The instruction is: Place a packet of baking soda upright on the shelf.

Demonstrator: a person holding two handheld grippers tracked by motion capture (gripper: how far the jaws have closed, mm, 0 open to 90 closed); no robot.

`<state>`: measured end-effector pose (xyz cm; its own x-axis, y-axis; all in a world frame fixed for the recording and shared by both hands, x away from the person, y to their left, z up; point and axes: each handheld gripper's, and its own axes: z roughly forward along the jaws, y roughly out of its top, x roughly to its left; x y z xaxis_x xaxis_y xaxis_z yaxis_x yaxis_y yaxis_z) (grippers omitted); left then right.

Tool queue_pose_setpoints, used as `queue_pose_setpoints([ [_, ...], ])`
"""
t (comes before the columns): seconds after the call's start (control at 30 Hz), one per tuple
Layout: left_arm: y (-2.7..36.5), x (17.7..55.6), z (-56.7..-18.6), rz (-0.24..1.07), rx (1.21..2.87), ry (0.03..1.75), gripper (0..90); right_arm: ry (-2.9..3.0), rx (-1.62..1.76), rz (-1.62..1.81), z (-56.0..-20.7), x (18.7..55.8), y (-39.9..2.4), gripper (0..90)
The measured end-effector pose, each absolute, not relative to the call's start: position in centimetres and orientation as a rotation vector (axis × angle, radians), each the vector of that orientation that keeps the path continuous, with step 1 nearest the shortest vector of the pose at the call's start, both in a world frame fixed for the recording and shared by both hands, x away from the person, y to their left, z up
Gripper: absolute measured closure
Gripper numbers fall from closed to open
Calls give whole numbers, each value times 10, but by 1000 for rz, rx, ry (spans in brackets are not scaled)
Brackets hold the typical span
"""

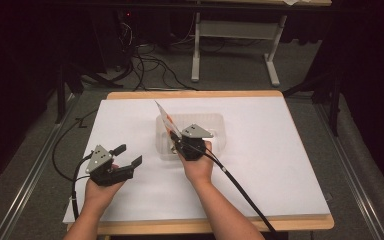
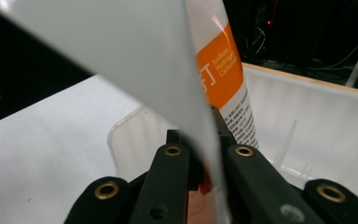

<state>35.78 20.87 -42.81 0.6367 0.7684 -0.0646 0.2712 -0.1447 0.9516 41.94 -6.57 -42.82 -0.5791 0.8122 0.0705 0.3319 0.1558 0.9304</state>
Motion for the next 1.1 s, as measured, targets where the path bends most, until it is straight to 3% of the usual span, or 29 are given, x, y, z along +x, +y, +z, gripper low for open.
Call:
queue_pose_setpoints([
  [0.4,208,359,-428,547,1721,844,261,1979,1044,1415,-402,409,-66,487],
  [0.5,209,359,-428,549,1721,844,261,2000,1041,1411,-399,405,-68,437],
  [1.1,211,360,-428,561,1725,852,261,2040,1023,1408,-406,369,-97,325],
])
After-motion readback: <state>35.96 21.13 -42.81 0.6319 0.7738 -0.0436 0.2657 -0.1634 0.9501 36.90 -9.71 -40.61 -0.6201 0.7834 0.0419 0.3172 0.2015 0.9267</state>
